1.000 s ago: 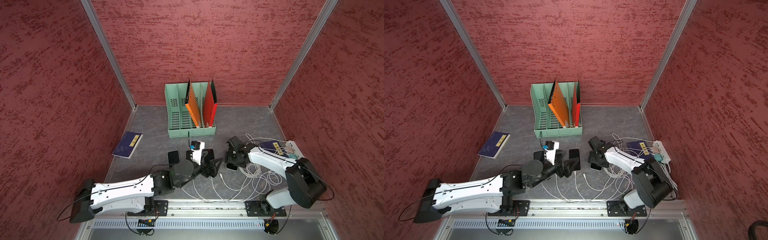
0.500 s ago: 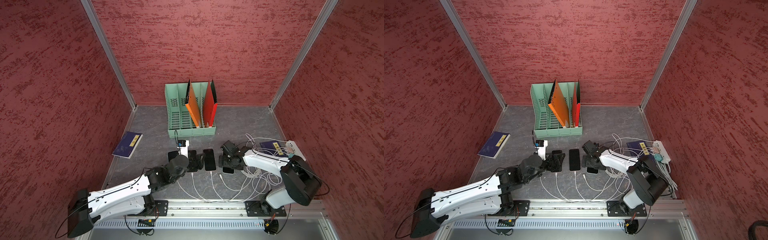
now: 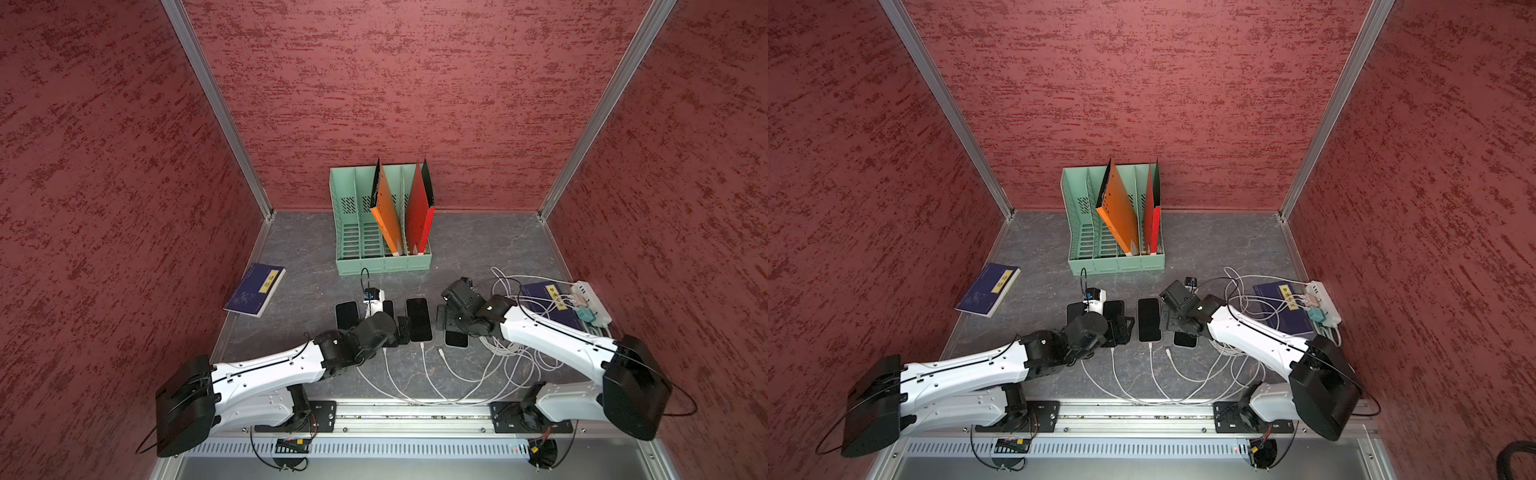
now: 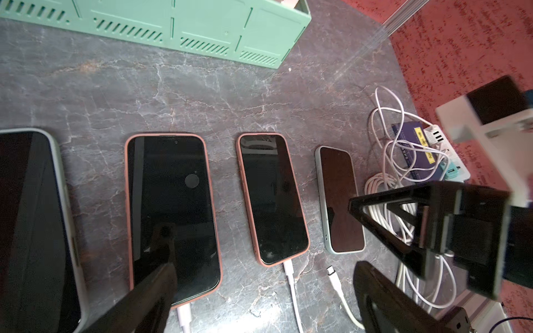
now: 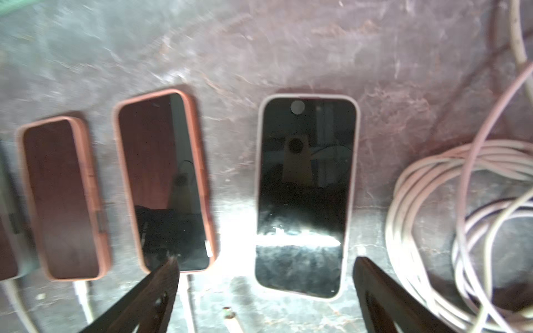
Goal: Unplug the charging cable from the phone
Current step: Pick up the phone at the center of the board.
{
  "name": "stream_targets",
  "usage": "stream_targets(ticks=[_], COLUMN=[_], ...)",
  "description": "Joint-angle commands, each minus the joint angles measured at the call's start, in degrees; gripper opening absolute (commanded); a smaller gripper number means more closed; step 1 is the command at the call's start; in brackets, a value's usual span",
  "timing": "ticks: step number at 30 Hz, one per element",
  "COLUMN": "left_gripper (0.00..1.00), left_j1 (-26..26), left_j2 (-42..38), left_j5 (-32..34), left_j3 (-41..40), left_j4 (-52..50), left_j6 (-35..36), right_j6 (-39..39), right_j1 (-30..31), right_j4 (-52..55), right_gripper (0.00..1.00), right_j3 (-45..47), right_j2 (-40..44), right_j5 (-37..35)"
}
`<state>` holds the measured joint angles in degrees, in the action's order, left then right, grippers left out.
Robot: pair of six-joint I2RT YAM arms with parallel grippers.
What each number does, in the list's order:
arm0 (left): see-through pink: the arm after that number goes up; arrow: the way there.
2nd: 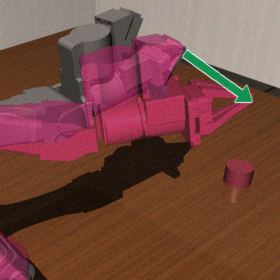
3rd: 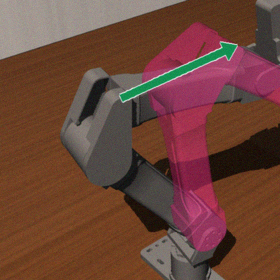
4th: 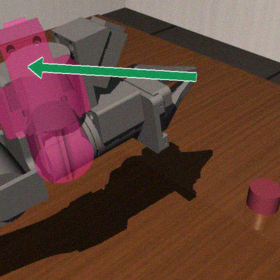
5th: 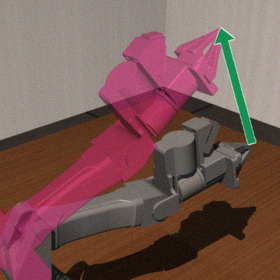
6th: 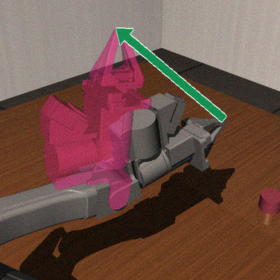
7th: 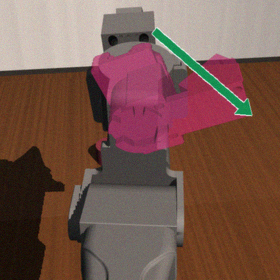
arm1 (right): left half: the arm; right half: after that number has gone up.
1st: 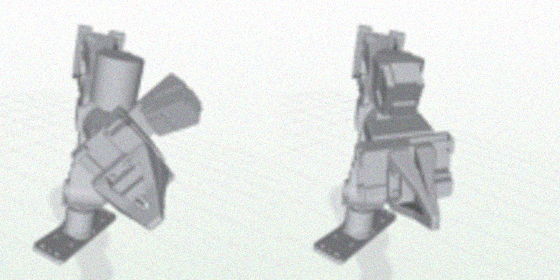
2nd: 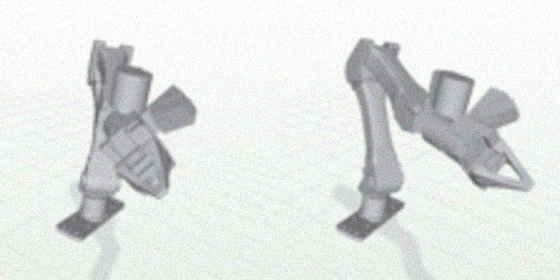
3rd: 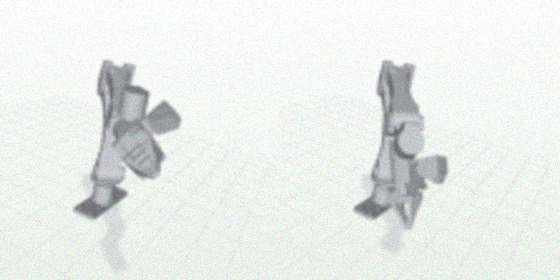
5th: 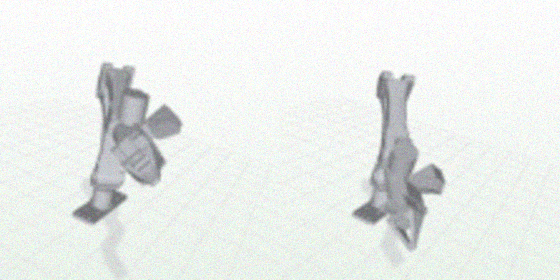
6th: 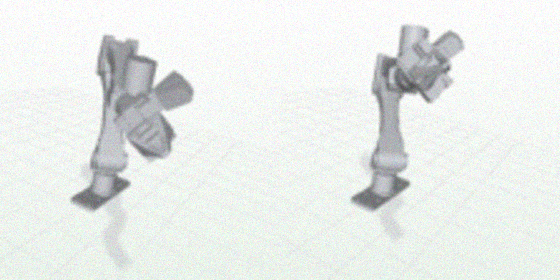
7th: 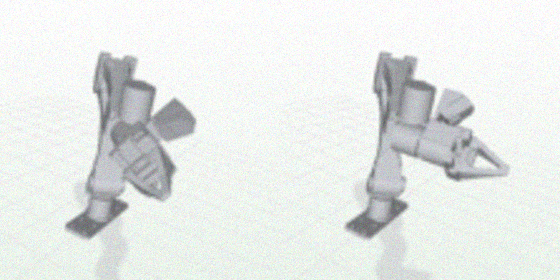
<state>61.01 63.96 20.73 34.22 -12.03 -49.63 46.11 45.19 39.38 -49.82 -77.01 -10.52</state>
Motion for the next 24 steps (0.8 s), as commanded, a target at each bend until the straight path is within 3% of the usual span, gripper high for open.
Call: stream_targets(ticks=[1,8,16,24], left_gripper=[1.00,1.00,1.00,1.00], left_j1=[-0.46,-0.71,-0.64,1.48], left_j2=[0.54,-4.90,-14.33,-14.40], left_j5=[-0.83,0.23,4.40,4.45], left_j3=[1.30,-1.60,-6.46,-8.32], left_j4=[-2.48,-5.67,-10.07,-6.10], left_j6=[-3.28,-5.47,-9.70,-9.48], right_j6=[2.46,3.10,1.41,1.71], right_j1=[4.72,11.56,10.51,7.25], right_j4=[2.25,4.90,0.11,-2.98], right_gripper=[0.99,0.99,0.99,0.99], right_j3=[-5.85,-17.81,-18.21,-14.70], right_j2=[-4.14,-17.47,-24.02,-24.45], right_j5=[-5.72,-13.50,-3.35,1.65])
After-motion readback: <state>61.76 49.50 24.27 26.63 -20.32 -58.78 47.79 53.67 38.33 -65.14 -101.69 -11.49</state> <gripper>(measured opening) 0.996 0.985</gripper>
